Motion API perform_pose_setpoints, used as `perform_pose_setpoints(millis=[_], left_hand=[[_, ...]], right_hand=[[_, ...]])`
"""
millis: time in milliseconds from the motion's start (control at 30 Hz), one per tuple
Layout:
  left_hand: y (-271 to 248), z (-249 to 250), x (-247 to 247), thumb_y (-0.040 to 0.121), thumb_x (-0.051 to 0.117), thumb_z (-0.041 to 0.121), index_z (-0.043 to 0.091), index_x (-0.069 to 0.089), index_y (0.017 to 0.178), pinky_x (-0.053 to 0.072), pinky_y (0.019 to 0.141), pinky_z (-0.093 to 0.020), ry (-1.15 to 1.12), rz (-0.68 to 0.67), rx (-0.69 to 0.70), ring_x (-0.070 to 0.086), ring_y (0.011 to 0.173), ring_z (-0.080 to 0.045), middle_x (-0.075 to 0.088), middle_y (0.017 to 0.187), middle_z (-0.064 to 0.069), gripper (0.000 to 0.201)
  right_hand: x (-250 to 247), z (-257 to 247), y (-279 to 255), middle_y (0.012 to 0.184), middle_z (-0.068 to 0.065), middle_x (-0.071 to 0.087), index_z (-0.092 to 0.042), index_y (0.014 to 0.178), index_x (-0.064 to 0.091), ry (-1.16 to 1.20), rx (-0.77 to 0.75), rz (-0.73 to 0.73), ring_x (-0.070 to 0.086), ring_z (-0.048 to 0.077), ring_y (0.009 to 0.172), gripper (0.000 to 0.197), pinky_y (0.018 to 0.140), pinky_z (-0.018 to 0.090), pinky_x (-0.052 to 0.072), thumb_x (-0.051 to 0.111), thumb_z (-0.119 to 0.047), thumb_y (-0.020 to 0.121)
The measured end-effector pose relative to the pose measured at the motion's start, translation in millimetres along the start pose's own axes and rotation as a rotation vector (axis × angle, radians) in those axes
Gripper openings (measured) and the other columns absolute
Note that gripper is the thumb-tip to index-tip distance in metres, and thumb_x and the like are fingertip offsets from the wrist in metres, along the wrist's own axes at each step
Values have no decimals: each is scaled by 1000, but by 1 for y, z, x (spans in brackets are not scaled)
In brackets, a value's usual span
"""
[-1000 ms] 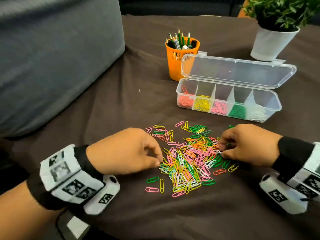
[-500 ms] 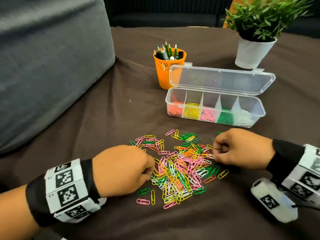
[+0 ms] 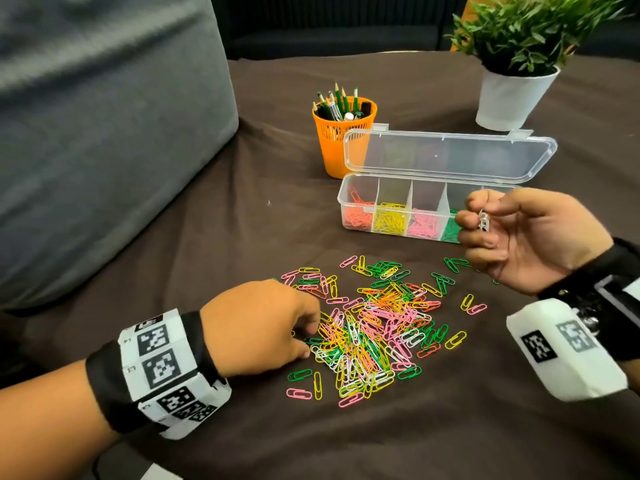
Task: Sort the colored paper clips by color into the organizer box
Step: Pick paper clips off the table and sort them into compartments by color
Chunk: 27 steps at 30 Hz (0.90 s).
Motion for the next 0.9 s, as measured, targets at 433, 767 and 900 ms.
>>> perform_pose_setpoints(millis=[433, 767, 900], left_hand=[[-1, 11, -2, 89, 59, 53, 39, 64, 112, 47, 77, -27, 211, 4, 113, 63, 97, -12, 69, 105, 14, 27], [-2, 15, 4, 92, 47, 43, 33, 64, 107, 54, 73, -34, 283, 42, 269, 63, 94, -15, 67, 103, 12, 24], [1, 5, 1, 88, 49, 37, 29, 60, 95, 50, 68, -30, 165, -3, 272, 60, 77, -12, 65, 86, 11, 15]], right_hand=[[-41, 18, -13, 70, -6, 40, -20, 74, 46, 132, 38, 150, 27, 7, 54, 3, 45, 17, 20, 50, -19, 74], [-61, 7, -14, 70, -6, 41, -19, 74, 46, 211, 2, 219, 30, 7, 54, 8, 45, 18, 26, 52, -17, 71], [-65, 5, -15, 69, -7, 41, -20, 74, 45, 223, -8, 203, 30, 6, 54, 8, 45, 17, 26, 53, -18, 71]])
Point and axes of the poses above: each hand's wrist, its own y-axis towards the middle knuckle, its own x-axis out of the palm, z = x × y, the point moved 1 cm from there along y, towards the middle knuckle
